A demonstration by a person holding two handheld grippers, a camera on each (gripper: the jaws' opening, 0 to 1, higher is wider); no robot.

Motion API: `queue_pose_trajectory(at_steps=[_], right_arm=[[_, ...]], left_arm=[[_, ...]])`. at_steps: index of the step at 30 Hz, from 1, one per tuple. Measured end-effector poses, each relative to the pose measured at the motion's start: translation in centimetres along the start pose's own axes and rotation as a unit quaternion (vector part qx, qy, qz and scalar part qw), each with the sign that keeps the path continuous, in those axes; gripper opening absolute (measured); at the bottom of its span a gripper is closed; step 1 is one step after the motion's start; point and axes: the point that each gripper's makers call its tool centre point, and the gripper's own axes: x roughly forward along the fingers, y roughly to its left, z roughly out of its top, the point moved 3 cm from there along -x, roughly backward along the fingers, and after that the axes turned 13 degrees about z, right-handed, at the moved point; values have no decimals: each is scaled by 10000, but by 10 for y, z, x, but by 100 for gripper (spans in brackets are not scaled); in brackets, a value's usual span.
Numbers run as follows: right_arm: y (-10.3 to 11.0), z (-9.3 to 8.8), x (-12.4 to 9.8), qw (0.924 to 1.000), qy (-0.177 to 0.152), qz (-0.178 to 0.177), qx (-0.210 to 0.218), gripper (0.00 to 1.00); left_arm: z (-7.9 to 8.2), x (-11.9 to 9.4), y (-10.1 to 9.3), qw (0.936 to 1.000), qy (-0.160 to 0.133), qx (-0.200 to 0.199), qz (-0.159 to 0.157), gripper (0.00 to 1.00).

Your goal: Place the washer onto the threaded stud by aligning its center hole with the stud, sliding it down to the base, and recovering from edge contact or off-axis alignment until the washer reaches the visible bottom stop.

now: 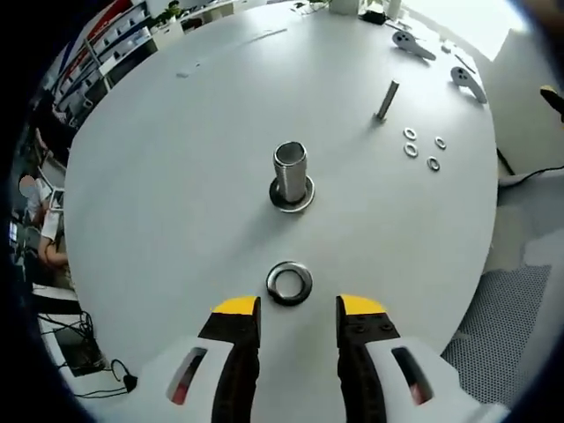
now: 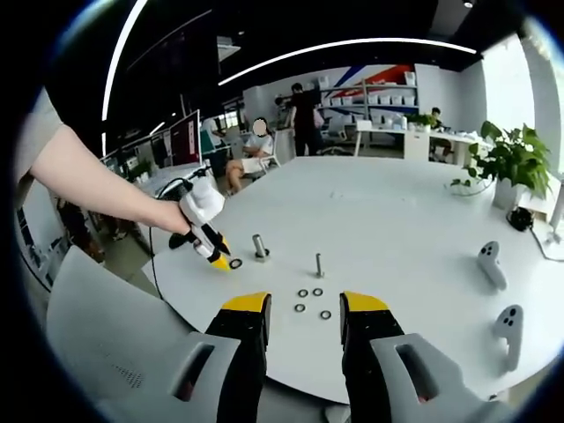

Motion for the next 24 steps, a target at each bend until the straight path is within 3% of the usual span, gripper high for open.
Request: queue_pose_trajectory(at_steps=[10,16,24], right_arm=[[-2,0,-1,10000,-31,-38,25,33],[-2,0,-1,10000,-12,-52,16,33],[-2,0,0,10000,-15,-11,38,33]], left_arm=[[4,1,-3,9998,50,122,129,33],[3,4,-5,9999,147,27,11,33],[7,3,-8,9995,176,262,-9,37]])
